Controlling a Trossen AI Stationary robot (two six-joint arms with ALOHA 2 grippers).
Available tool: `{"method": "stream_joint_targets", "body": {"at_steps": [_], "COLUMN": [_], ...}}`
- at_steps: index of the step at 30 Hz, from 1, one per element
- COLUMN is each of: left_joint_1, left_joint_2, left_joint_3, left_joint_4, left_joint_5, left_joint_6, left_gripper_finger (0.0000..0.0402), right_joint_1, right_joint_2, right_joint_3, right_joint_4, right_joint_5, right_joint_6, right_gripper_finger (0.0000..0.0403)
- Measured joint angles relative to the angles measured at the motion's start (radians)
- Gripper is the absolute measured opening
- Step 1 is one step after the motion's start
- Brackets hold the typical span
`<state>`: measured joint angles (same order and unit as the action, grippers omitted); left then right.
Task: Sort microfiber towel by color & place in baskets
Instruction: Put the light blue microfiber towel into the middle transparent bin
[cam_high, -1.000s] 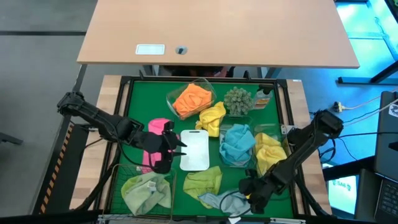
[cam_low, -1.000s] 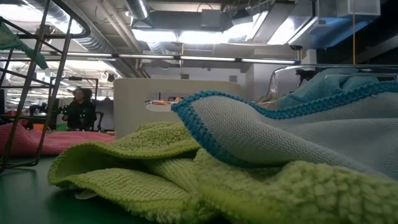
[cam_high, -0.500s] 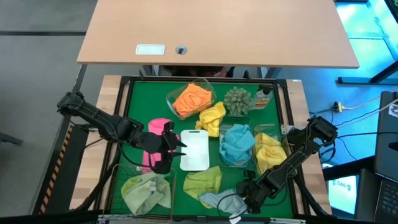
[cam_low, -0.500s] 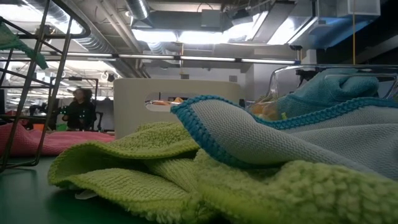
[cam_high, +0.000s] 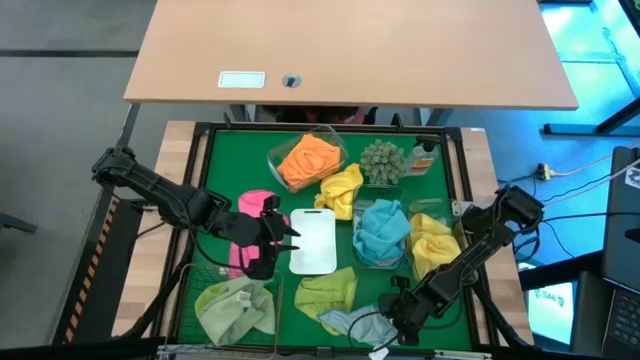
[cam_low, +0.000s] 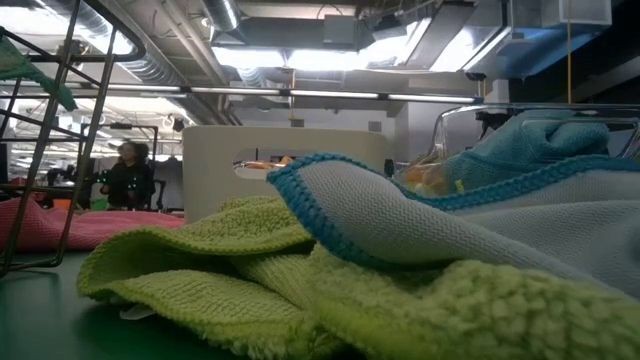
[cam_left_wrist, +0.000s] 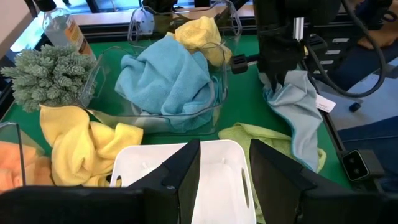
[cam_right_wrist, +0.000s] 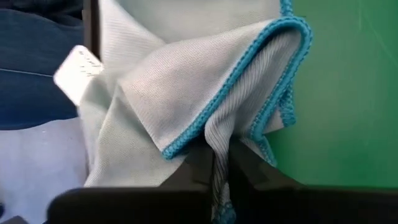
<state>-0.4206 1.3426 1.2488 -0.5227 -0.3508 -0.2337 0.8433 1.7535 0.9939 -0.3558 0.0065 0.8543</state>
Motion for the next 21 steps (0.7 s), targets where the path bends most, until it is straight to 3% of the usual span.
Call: {"method": "stream_joint_targets", "body": {"at_steps": [5,12,21], "left_joint_1": [0.0,0.0,0.0], "left_joint_2": [0.0,0.0,0.0], "left_joint_3": [0.0,0.0,0.0], "left_joint_4": [0.0,0.0,0.0], "left_joint_5": [0.0,0.0,0.0], "left_joint_6": [0.0,0.0,0.0], "left_gripper_finger": [0.0133,0.0133,0.0133], "right_joint_1": [0.001,0.001,0.001], "right_joint_2": [-0.06,-0.174,-0.38], "right_joint_3": [-0.001,0.0,0.001], "right_joint_4": [0.007,0.007,0.007], "right_joint_5": [-0.002,0.045,0.22], "right_joint_6": [0.003,-0.01,-0.105], "right_gripper_finger": [0.004,0.0011,0.0026]}}
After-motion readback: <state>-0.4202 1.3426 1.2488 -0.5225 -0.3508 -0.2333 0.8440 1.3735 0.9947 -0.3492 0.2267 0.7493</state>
